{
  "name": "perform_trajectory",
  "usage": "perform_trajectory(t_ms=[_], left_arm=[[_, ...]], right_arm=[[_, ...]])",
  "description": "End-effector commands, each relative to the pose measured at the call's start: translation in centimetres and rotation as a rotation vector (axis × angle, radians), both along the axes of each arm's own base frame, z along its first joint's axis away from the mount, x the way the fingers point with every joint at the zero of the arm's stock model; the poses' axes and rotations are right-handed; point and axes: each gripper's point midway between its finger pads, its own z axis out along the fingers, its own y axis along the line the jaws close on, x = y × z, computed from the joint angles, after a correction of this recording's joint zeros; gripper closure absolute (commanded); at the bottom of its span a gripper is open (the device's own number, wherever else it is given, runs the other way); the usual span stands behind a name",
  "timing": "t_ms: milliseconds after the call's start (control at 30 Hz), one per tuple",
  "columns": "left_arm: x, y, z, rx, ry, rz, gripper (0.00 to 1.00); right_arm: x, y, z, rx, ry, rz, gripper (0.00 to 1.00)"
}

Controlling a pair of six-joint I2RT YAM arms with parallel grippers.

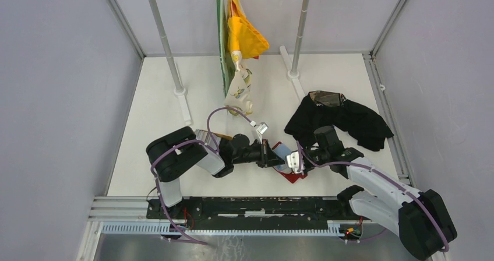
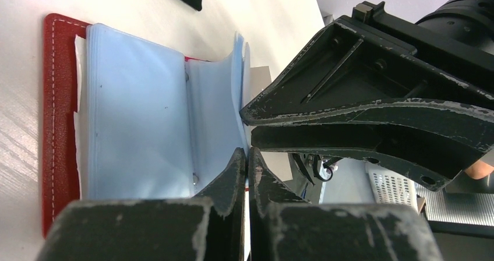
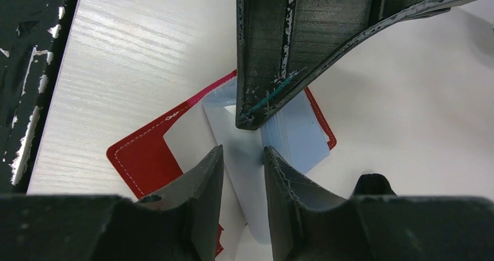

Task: Put the credit cards into the card holder
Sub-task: Open the card holder at the center of the board.

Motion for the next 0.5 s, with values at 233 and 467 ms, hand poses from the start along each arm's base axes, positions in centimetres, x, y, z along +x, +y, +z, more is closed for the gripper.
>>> perform_trajectory(t_ms=[233, 467], left_arm=[[0.48, -0.09, 1.38, -0.079, 0.005, 0.01, 0.98], [0.56, -0.11, 1.27, -0.088, 0.016, 0.011, 0.96]], right_arm=[[-0.25, 0.18, -0.12, -0.005, -0.019, 0.023, 0.69], [-0.43, 0.08, -0.44, -0.015, -0.005, 0.027, 0.76]])
